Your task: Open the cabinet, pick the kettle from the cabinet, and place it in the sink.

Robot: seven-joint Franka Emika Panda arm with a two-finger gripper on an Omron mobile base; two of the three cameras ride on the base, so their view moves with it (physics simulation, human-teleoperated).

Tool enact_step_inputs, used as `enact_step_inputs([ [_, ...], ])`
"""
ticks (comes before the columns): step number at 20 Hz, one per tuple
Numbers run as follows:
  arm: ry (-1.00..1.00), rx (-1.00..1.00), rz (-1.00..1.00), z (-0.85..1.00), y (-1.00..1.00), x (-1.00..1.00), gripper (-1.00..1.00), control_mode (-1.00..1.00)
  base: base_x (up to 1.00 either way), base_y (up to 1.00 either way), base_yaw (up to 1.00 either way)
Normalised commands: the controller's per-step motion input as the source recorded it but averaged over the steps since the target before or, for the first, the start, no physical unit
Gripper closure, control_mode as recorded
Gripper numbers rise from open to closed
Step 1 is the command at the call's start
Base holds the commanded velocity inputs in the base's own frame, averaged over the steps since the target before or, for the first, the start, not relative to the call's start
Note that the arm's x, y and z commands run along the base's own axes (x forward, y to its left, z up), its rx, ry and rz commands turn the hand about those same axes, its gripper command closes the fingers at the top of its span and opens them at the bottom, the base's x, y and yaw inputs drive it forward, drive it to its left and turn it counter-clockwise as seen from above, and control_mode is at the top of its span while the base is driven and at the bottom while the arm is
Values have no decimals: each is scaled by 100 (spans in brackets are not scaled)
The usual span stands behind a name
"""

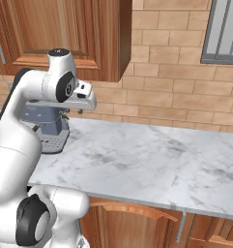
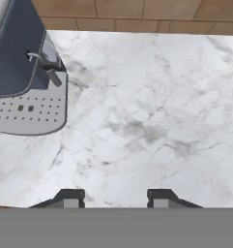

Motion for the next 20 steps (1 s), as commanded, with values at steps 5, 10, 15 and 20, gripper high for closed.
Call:
enact_step_inputs([
  [5, -1, 0, 0, 0, 0, -15, -100, -100, 0, 0, 0],
  [10, -26, 0, -3, 0, 13, -32, -100, -100, 0, 0, 0],
  [15, -20, 0, -13, 5, 34, -31, -100, -100, 0, 0, 0],
  [20, -17, 0, -17, 6, 47, -25, -100, -100, 0, 0, 0],
])
